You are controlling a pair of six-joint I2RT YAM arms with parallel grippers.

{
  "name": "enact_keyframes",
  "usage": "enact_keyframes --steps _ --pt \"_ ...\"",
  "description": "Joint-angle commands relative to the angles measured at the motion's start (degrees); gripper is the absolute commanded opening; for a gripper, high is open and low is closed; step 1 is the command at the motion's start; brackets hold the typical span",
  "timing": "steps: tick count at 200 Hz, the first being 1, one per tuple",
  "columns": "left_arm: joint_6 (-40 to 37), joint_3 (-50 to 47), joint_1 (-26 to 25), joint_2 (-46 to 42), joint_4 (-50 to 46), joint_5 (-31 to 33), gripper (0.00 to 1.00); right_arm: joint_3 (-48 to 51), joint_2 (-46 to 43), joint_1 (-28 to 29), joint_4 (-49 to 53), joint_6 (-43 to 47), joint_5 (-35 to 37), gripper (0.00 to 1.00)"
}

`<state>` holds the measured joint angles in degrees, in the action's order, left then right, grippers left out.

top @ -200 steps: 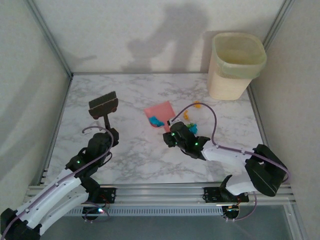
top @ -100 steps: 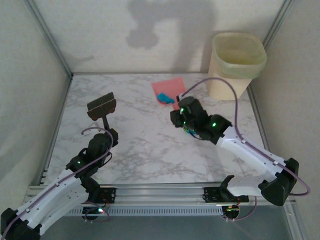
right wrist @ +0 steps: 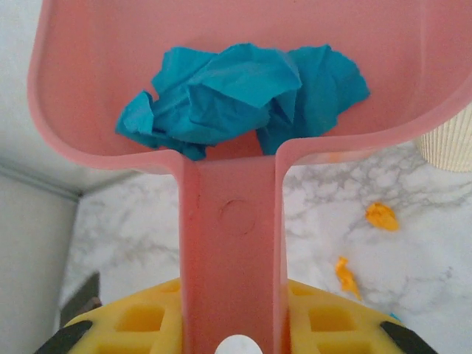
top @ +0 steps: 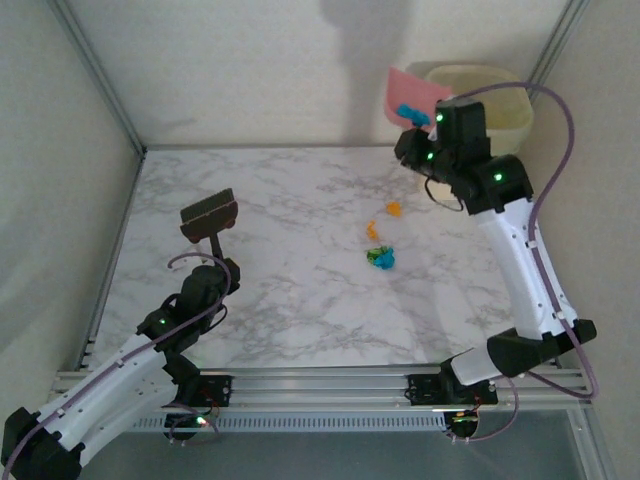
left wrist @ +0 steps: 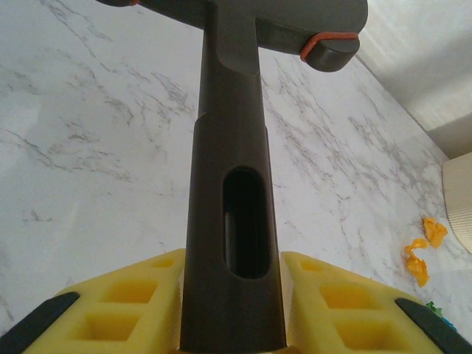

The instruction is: Sweep away the paper scraps from the table

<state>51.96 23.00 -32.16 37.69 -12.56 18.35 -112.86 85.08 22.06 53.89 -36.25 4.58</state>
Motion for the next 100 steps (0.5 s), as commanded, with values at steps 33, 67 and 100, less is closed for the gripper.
enact_keyframes --steps 33,67,100 --pt "0.13 -0.33 -0.36 -0.36 2.63 -0.27 0.0 -12.63 13.53 -18.02 -2.88 -14.29 -21.22 0.0" --pt "0.23 -0.42 -0.36 -0.11 2.73 -0.03 0.0 -15.4 21.37 -23.67 -7.8 -23.11 -28.2 0.0" --pt "0.66 -0.3 -0.36 -0.75 1.56 2.27 0.0 -16.39 26.75 -26.19 -15.39 -33.65 -33.93 0.0"
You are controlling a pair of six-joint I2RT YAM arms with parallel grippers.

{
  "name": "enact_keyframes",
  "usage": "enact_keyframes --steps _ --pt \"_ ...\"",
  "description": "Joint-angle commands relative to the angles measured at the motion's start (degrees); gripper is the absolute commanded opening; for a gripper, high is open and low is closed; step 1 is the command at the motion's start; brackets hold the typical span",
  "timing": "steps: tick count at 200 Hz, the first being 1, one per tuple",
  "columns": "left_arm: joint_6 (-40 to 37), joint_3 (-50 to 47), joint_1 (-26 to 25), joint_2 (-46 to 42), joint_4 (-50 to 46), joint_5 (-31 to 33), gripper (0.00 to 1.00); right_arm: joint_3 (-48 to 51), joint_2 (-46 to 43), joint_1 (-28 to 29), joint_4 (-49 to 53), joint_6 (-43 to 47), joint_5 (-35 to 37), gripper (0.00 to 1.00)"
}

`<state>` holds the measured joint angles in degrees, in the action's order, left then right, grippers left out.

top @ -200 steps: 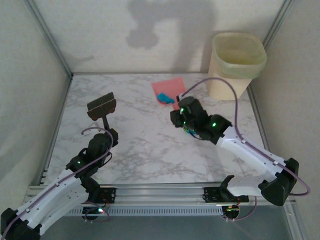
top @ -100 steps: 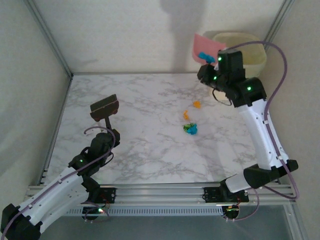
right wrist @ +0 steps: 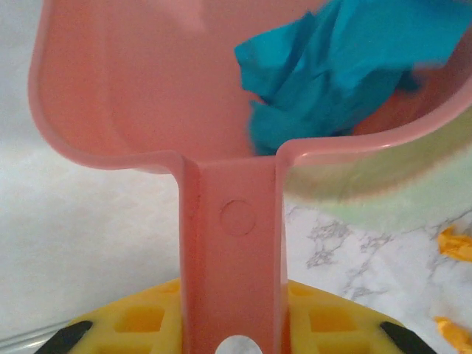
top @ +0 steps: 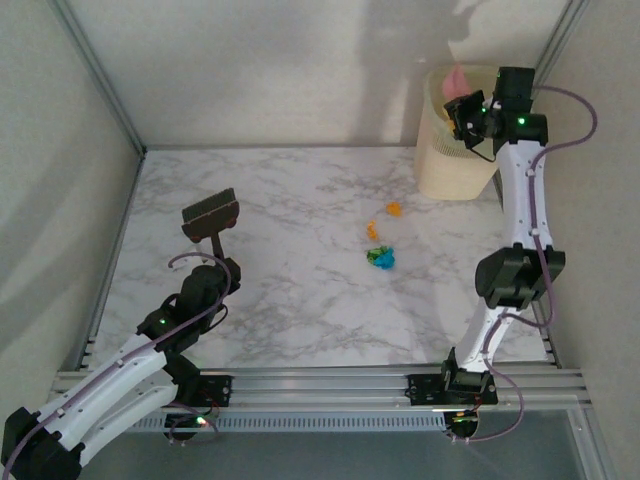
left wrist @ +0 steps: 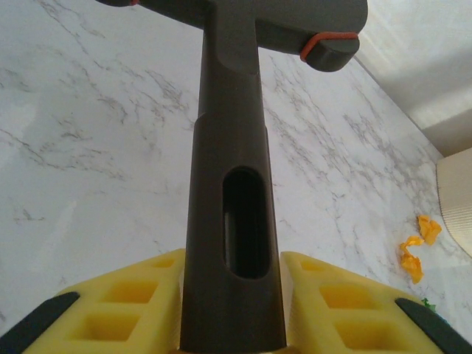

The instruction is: Sweep away the paper scraps from the table

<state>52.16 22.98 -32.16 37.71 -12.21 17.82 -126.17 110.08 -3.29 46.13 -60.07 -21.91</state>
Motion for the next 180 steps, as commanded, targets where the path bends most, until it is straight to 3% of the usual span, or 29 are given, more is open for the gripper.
enact_keyframes --steps 1,41,82,131,180 --pt "0.47 -0.29 -0.36 -0.79 1.17 2.94 0.0 -3.23 1.86 -0.8 -7.72 -9.94 -7.44 0.0" --pt "1.05 -0.61 -0.42 -2.24 0.5 5.7 0.0 -12.94 8.01 -0.79 -7.54 -14.36 -8.01 0.0" --pt "0.5 -1.1 -0.42 -1.4 1.2 7.17 0.0 -10.32 10.39 -0.3 -16.51 -25.59 -11.85 0.0" --pt "0.09 -0.98 -0.44 0.84 2.27 7.32 0.0 -13.68 8.38 1.69 -15.1 -25.73 -6.36 0.0" --pt "-0.12 -1.0 -0.44 1.91 2.88 6.57 0.0 -6.98 -0.41 2.94 -13.26 -22.7 -2.14 0.0"
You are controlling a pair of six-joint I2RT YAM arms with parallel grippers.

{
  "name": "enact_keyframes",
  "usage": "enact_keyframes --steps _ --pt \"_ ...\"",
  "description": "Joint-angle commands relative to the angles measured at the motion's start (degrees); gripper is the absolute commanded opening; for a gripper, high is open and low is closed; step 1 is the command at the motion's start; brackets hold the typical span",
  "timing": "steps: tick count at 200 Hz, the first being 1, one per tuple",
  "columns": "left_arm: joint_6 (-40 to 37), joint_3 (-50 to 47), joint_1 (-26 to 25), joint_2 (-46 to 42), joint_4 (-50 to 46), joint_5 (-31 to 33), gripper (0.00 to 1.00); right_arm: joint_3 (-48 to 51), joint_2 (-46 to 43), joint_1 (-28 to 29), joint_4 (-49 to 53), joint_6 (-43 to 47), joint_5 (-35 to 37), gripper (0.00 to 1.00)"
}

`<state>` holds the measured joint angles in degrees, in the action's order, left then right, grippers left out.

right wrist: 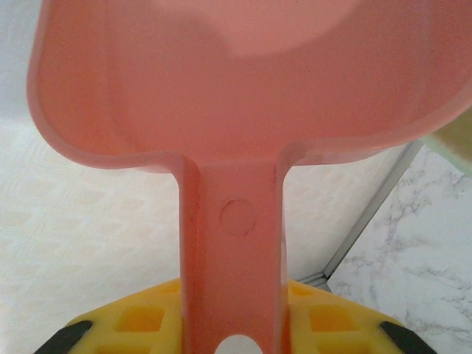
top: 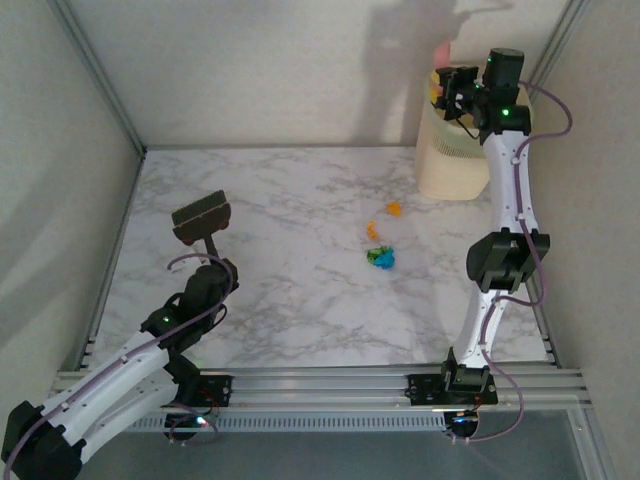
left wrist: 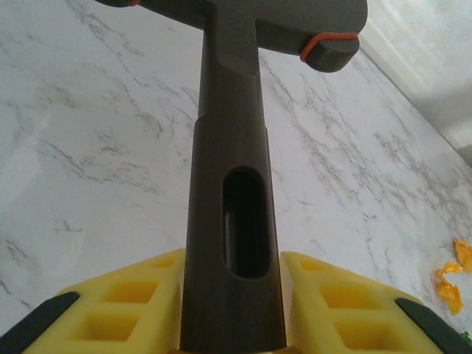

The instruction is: Sweep away the paper scraps from the table

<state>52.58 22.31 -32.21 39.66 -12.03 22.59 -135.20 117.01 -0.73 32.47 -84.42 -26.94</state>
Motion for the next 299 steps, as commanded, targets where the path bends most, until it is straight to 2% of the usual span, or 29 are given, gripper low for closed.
enact_keyframes --steps 1,45,59,84,109,139,169,208,256,299 --pt "-0.5 -0.37 -0.36 -0.03 2.75 1.78 0.0 2.22 -7.42 0.38 0.45 1.73 3.0 0.0" --pt "-0.38 -0.39 -0.4 1.72 3.59 0.69 0.0 15.16 -16.86 -0.1 -7.01 0.78 8.29 0.0" --pt "-0.44 -0.42 -0.4 2.0 3.59 0.2 0.0 13.52 -16.44 -0.23 -7.9 3.02 6.26 0.0" --pt "-0.4 -0.33 -0.4 1.43 3.2 0.03 0.0 6.13 -14.79 0.96 -2.92 8.91 -0.85 0.0" --pt "-0.2 -0.08 -0.4 -0.08 2.13 1.06 0.0 6.74 -19.94 6.39 4.2 21.29 4.36 0.0" --pt "0.16 -0.5 -0.37 -1.6 1.88 0.77 0.0 19.68 -29.98 14.85 1.49 30.27 9.82 0.0" --pt "0.84 -0.59 -0.4 -2.76 1.07 1.9 0.0 26.78 -36.91 22.43 5.29 41.24 11.89 0.0" --pt "1.55 -1.73 -0.36 -5.1 1.08 4.01 0.0 43.18 -46.39 29.41 10.04 50.03 15.31 0.0" --pt "2.04 -2.52 -0.4 -4.49 1.94 5.07 0.0 64.92 -58.04 30.27 18.57 52.91 21.05 0.0" --pt "1.75 -2.76 -0.38 -1.83 3.57 3.96 0.0 76.83 -67.21 30.33 24.79 53.27 20.04 0.0"
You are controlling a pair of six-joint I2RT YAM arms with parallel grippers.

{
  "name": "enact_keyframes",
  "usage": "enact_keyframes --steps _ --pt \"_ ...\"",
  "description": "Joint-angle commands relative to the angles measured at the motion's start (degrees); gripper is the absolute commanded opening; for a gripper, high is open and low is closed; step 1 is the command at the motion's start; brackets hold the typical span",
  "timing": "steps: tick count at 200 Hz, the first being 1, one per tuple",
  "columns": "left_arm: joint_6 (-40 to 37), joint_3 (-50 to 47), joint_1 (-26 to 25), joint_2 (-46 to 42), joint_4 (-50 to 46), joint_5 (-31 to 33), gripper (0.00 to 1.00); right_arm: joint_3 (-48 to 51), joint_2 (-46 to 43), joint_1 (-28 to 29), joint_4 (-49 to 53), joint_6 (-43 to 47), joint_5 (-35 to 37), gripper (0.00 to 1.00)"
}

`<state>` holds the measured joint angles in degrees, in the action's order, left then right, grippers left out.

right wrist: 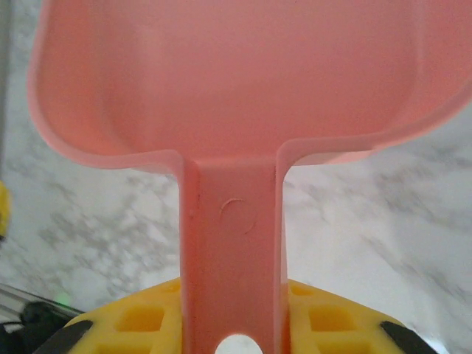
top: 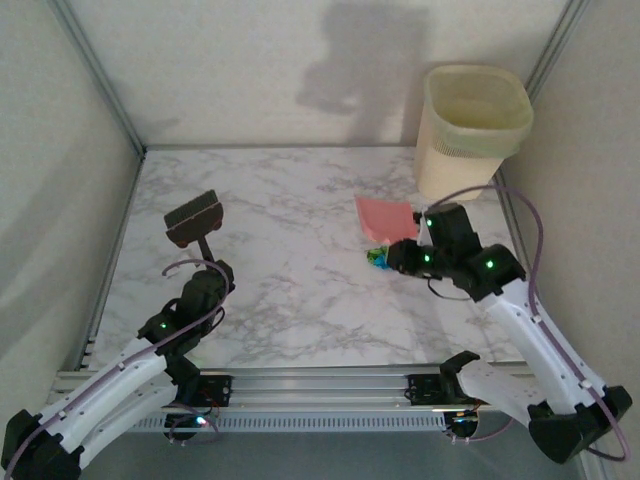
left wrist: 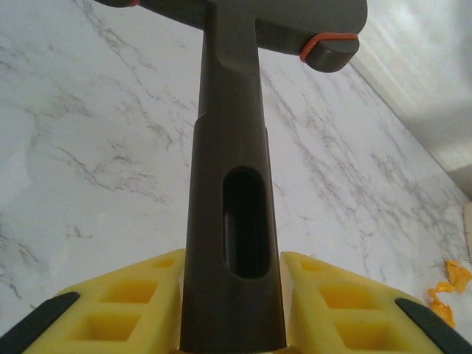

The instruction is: Sweep away the paper scraps from the table

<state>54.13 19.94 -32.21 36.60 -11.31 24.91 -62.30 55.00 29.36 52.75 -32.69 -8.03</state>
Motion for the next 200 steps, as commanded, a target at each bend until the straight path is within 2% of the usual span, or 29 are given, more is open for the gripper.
enact_keyframes --steps 1,51,97,138,173,200 --pt "0.24 -0.37 -0.39 1.34 2.82 1.64 0.0 4.2 -5.41 0.2 4.62 1.51 1.07 0.0" --pt "-1.21 0.18 -0.38 4.39 4.65 0.83 0.0 13.4 -12.7 0.25 4.31 -1.61 -1.89 0.0" --pt "-1.42 0.46 -0.31 4.95 4.89 -0.51 0.0 19.71 -11.92 2.58 1.53 -2.02 -6.05 0.0" --pt "-1.5 0.51 -0.31 4.36 4.42 0.1 0.0 20.0 -7.68 9.49 2.59 -4.55 0.07 0.0" --pt "-1.6 0.58 -0.31 5.24 5.04 -1.12 0.0 21.55 -8.08 13.17 3.57 -8.33 6.27 0.0" --pt "-1.47 0.54 -0.31 4.82 4.66 -0.92 0.0 23.44 -8.39 17.0 3.5 -11.14 7.8 0.0"
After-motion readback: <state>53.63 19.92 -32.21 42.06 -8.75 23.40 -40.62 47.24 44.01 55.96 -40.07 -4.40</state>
